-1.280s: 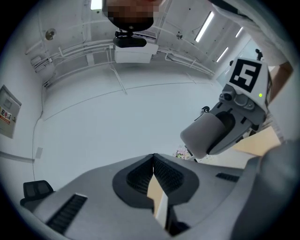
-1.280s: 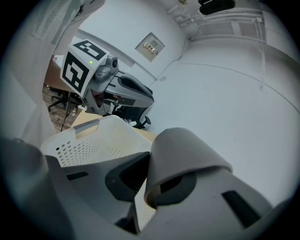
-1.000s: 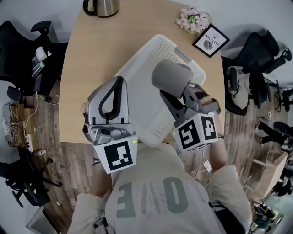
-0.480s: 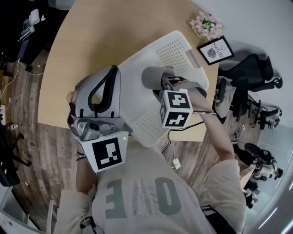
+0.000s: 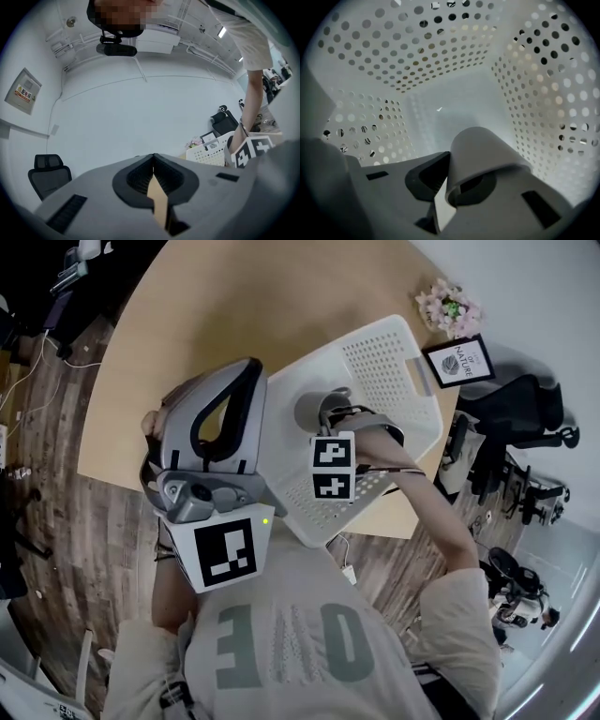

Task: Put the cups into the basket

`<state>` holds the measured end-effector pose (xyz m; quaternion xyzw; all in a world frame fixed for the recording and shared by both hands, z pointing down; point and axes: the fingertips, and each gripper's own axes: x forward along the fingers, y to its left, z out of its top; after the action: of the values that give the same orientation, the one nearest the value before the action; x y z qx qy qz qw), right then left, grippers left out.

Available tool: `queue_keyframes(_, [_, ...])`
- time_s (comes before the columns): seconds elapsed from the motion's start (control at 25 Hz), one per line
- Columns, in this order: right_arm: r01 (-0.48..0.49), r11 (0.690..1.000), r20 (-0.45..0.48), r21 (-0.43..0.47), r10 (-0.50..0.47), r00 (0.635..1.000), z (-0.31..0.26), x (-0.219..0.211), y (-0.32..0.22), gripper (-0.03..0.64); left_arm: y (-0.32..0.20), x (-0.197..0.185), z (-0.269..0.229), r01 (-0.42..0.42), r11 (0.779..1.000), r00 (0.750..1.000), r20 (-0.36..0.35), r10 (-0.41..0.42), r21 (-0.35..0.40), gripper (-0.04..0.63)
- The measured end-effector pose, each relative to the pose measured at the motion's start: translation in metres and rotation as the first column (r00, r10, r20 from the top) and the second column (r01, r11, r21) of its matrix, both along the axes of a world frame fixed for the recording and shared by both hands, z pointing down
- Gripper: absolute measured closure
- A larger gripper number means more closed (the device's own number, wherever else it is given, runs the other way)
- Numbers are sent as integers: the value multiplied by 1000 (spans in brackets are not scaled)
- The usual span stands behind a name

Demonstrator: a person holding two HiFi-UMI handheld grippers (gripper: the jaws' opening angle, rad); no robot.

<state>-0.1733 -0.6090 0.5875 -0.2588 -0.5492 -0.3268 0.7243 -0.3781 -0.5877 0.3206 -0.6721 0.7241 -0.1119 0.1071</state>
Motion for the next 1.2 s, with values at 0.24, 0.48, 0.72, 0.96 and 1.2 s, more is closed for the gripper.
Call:
queue_keyframes(0.24, [29,997,-33,78,-27,999,9,8,-9,583,2,-4,8,9,1000,1000,-28,-9,-13,585])
queue_keyframes(0.48, [2,996,-7,85,-2,1000,3,10,-6,540,3,-3,8,12,1000,1000,-18,-12,-13,584])
queue_keyframes(0.72, [5,993,45,118,-10,999,-28,4,-3,540,7,2,-1,3,1000,1000,-6,-3,5,584])
queue_keyframes(0.96, [-41,980,220,194,-3,976,-94,-7,-6,540,5,18,-23,-38,999,999,40,37,34,584])
queue_keyframes(1.2, [-319,932,641,172,140,755,-186,-27,-17,571,0,47,-55,-118,990,986,124,107,81,584])
